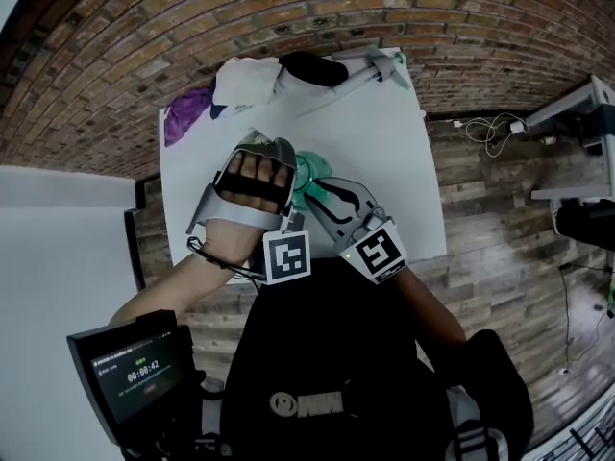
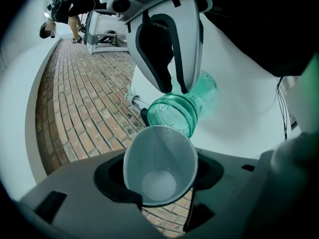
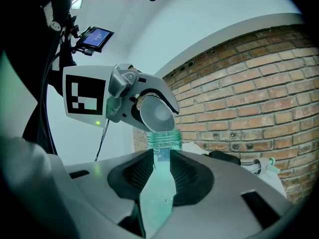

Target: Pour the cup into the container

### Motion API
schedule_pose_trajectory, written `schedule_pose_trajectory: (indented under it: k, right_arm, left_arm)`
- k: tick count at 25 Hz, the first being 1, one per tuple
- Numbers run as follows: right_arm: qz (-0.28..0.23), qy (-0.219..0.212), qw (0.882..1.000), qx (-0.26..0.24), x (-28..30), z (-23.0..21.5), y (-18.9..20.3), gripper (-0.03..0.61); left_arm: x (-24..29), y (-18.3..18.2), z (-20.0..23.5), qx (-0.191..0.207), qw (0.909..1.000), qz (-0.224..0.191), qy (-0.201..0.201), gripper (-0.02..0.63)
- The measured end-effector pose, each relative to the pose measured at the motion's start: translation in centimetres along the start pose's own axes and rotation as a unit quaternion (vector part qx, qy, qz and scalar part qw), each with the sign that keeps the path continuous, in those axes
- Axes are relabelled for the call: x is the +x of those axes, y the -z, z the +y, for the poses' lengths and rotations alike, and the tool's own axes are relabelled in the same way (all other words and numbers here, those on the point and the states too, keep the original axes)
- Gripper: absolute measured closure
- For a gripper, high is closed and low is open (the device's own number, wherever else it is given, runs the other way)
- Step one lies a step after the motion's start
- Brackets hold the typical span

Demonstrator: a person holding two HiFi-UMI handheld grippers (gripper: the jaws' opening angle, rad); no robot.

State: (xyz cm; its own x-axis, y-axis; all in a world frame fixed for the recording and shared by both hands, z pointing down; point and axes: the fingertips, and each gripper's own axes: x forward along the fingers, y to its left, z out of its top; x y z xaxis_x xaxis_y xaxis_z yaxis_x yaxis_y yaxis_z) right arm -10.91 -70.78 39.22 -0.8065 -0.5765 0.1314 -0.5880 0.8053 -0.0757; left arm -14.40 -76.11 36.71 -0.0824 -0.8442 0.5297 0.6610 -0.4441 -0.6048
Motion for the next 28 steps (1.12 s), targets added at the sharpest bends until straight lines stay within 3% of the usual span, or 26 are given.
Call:
schedule_pose_trajectory:
  k: [5, 9, 15, 18, 21, 23, 25, 28]
  right_arm:
    - [0.002, 0.000, 1.000, -0.003, 0.2, 0.0, -0.1, 0.472]
    - [0.007, -0.006, 1.000, -0.005, 0.4, 0.5, 0.0, 0.472]
    - [0.013, -0.001, 1.000, -0.010, 0.1, 0.2, 0.1, 0.472]
    - [0.018, 0.001, 1.000, -0.014, 0.0, 0.2, 0.2, 0.472]
    - [0.021, 0.006, 1.000, -0.016, 0.0, 0.1, 0.2, 0.472]
    - [0.023, 0.010, 1.000, -0.017, -0.1, 0.1, 0.3, 0.472]
    - [0.026, 0.017, 0.999, -0.016, -0.2, 0.1, 0.4, 0.472]
    - [0.030, 0.026, 0.999, -0.020, -0.1, 0.1, 0.3, 0.472]
  left_arm:
    - [0.3, 0.3, 0.3, -0.022, 0.9997, -0.008, 0.002, 0.341]
    - [0.2, 0.8, 0.2, -0.078, 0.9965, -0.027, 0.008, 0.341]
    - [0.2, 1.2, 1.3, -0.175, 0.9826, -0.062, -0.005, 0.341]
    - [0.3, 0.9, -0.2, -0.220, 0.9705, -0.087, 0.047, 0.341]
    - [0.3, 0.6, -1.4, -0.287, 0.9454, -0.121, 0.096, 0.341]
    - [0.6, 0.8, -1.8, -0.350, 0.9193, -0.144, 0.109, 0.341]
    - [0.9, 1.1, -2.3, -0.424, 0.8823, -0.168, 0.119, 0.339]
    - [1.8, 2.5, -3.8, -0.537, 0.8125, -0.189, 0.123, 0.339]
